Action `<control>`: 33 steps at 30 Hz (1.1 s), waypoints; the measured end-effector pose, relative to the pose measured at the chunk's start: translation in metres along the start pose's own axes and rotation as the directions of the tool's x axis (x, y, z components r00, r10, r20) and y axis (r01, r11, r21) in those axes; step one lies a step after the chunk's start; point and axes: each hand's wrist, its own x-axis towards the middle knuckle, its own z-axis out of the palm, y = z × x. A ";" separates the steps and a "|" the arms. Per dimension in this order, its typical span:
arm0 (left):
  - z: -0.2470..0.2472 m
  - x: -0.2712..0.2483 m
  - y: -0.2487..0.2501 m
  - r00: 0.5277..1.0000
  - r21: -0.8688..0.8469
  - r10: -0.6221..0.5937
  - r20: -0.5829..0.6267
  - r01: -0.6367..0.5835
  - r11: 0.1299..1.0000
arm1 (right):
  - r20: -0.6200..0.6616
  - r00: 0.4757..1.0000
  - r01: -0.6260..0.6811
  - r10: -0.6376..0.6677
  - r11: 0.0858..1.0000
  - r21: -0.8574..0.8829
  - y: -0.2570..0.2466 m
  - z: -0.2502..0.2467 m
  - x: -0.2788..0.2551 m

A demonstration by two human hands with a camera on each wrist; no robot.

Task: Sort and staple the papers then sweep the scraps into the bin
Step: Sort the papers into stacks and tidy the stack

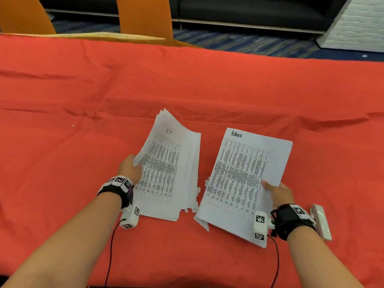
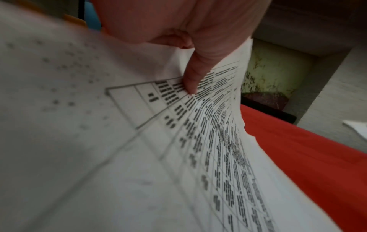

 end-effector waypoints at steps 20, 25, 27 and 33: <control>0.009 -0.059 0.036 0.988 -0.609 -0.007 0.157 0.103 0.786 | 0.333 0.935 0.054 -0.120 0.978 0.202 -0.063 0.056 -0.029; 0.023 -0.069 0.056 0.975 -0.622 0.039 0.219 0.108 0.776 | 0.343 0.927 0.104 -0.150 0.983 0.149 -0.069 0.074 -0.028; 0.025 -0.071 0.063 0.975 -0.629 0.047 0.219 0.105 0.770 | 0.317 0.930 0.154 -0.186 0.981 0.121 -0.071 0.080 -0.028; 0.031 -0.076 0.073 0.978 -0.648 0.061 0.199 0.085 0.757 | 0.224 0.957 0.184 -0.183 0.983 0.017 -0.071 0.087 -0.033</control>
